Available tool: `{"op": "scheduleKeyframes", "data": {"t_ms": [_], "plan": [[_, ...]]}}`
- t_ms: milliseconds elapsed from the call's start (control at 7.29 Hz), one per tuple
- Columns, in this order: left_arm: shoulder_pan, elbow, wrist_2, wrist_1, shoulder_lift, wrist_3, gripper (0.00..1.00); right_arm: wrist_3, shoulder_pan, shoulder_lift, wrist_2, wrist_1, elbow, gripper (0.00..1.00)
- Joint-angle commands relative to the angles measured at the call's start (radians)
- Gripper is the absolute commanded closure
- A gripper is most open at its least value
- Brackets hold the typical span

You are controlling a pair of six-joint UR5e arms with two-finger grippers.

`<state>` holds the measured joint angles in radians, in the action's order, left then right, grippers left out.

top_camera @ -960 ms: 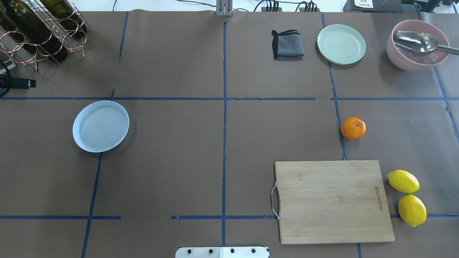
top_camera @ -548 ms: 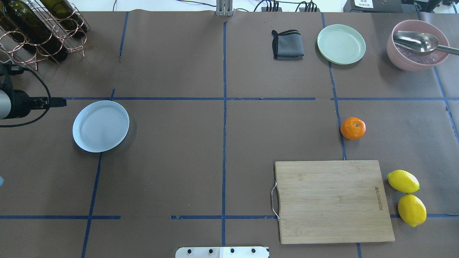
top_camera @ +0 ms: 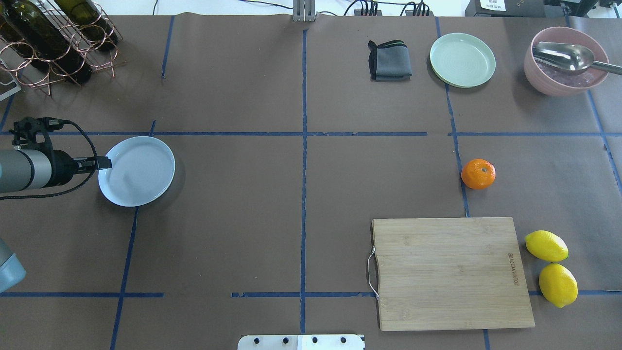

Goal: Pick orange to plate
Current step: 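Move the left gripper to the edge of the light blue plate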

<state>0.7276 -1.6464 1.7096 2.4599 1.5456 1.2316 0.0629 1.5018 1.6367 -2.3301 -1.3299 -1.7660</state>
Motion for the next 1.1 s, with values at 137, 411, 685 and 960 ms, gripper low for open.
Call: {"op": "scheduleKeyframes", "data": {"t_ms": [137,411,685,960], "plan": [[-0.026,0.017,-0.01,0.005,0.001,0.008,0.8,0.0,0.0,0.0,0.0,0.0,-0.001,0.0],[-0.033,0.004,-0.01,0.004,0.002,0.0,1.0,0.0,0.0,0.0,0.0,0.0,0.0,0.0],[-0.033,-0.036,0.002,0.001,0.028,-0.003,1.0,0.0,0.0,0.0,0.0,0.0,0.0,0.0],[-0.033,-0.035,-0.001,-0.01,0.161,0.006,1.0,0.0,0.0,0.003,0.0,0.0,-0.001,0.0]]}}
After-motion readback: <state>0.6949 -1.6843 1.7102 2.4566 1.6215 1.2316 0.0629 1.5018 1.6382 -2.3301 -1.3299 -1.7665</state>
